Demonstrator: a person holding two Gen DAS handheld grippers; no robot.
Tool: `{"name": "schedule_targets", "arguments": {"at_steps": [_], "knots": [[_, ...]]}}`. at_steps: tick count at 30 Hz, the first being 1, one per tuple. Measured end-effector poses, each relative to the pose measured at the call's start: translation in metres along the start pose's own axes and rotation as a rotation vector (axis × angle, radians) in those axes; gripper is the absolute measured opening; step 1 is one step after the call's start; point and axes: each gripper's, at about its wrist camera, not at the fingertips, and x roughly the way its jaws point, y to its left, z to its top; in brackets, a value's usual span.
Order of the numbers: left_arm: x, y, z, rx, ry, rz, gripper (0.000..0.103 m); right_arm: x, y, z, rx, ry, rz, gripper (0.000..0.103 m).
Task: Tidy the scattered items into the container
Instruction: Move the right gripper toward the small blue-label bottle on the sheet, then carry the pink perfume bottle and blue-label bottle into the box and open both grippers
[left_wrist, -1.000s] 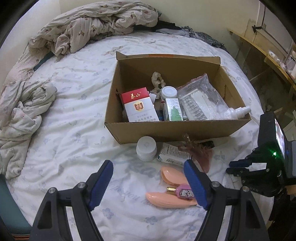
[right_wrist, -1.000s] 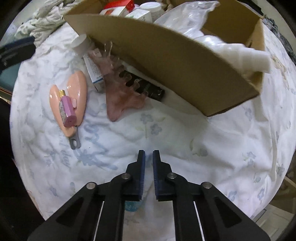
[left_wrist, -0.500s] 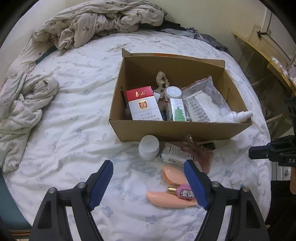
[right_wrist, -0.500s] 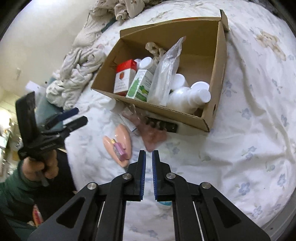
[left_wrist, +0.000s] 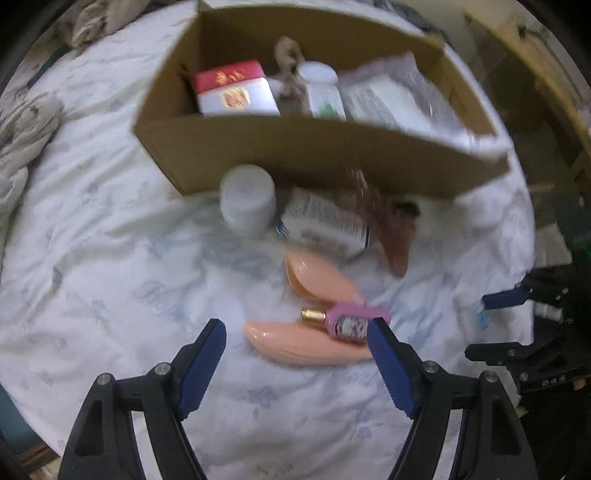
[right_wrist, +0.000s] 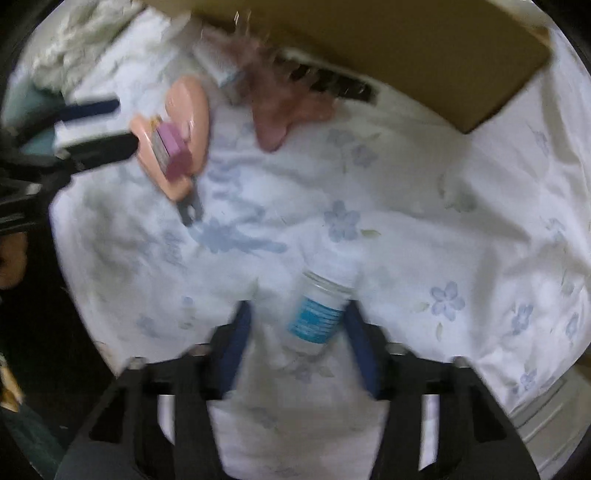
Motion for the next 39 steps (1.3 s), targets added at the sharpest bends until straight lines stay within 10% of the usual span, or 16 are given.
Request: {"name": "schedule_targets", "arguments": {"at_steps": [12, 26, 39], "knots": [[0.034, -0.062, -0.012, 0.306, -0.002, 0.160, 0.079, -0.021, -0.011, -0.003, 0.042, -0.106, 0.045, 0.032], [-0.021, -0.056, -0.015, 0.265, -0.112, 0.044, 0.063, -0.063, -0.010, -0.008, 0.028, -0.228, 0.166, 0.032], [-0.088, -0.023, 0.025, 0.131, -0.306, 0.000, 0.063, -0.140, -0.024, 0.015, 0.121, -0.568, 0.380, 0.032]]}}
